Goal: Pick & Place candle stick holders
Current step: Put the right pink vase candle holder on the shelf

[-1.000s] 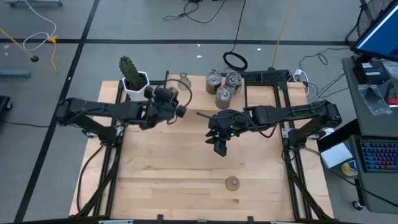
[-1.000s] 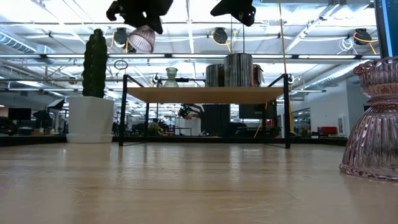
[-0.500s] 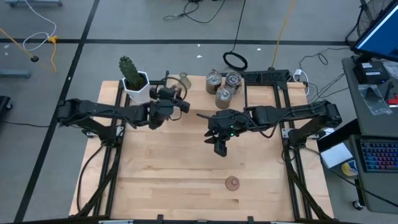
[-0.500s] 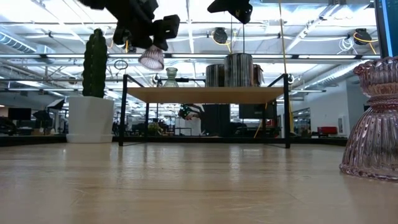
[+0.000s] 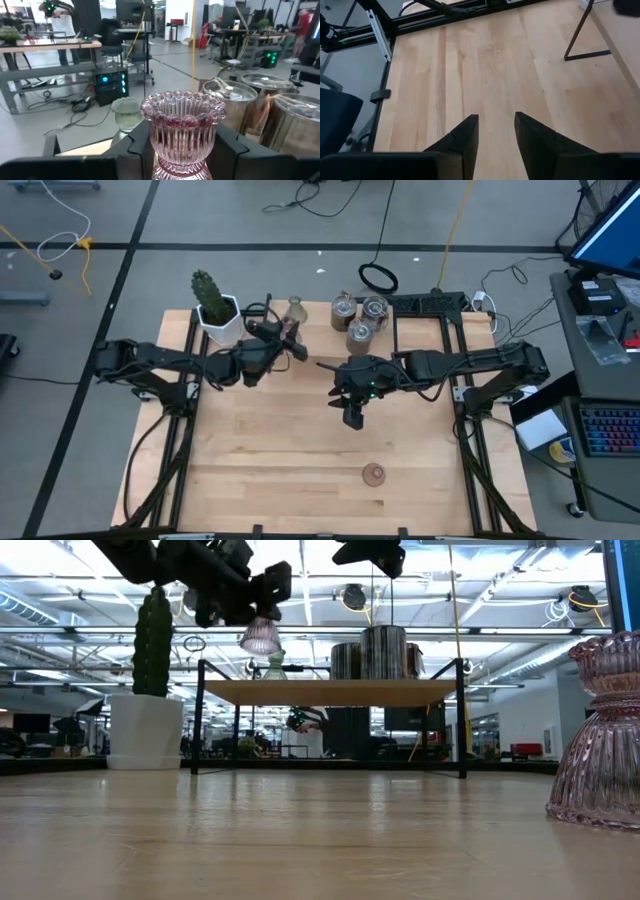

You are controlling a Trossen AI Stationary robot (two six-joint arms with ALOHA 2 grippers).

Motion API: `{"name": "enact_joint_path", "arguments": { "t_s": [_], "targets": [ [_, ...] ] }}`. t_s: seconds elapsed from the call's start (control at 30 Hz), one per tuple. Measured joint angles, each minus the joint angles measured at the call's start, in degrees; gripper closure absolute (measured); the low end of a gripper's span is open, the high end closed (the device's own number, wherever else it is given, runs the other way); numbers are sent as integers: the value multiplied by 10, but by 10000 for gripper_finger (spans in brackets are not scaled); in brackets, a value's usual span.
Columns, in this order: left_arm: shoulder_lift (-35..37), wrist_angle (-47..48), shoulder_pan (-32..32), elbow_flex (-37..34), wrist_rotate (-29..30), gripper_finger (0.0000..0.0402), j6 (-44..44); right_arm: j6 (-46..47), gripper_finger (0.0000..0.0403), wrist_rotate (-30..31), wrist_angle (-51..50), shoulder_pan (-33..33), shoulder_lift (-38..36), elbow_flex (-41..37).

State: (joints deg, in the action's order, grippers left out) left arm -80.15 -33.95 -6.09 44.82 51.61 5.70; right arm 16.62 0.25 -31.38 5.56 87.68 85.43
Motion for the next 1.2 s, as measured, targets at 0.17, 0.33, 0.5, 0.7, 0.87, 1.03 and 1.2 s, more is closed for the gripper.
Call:
{"name": "enact_joint_path", "arguments": {
  "t_s": [0.17, 0.33, 0.5, 0.7, 0.87, 1.03, 1.2],
  "targets": [
    [-24, -44, -12, 1, -31, 273, 1, -2, 286, 2, 7, 0, 0, 0],
    [-58, -93, -18, 3, -47, 273, -6, -4, 287, 3, 15, 0, 0, 0],
    [-92, -135, -21, 8, -57, 273, -21, -8, 287, 16, 15, 0, 0, 0],
    [-126, -133, -24, 27, -56, 273, -48, -9, 287, 16, 16, 0, 0, 0],
    [-154, -135, -29, 51, -62, 273, -72, -9, 287, 15, 15, 0, 0, 0],
    [-168, -133, -37, 55, -67, 273, -70, -9, 287, 15, 12, 0, 0, 0],
    [-167, -130, -51, 56, -68, 273, -59, -11, 287, 15, 12, 0, 0, 0]
  ]
}}
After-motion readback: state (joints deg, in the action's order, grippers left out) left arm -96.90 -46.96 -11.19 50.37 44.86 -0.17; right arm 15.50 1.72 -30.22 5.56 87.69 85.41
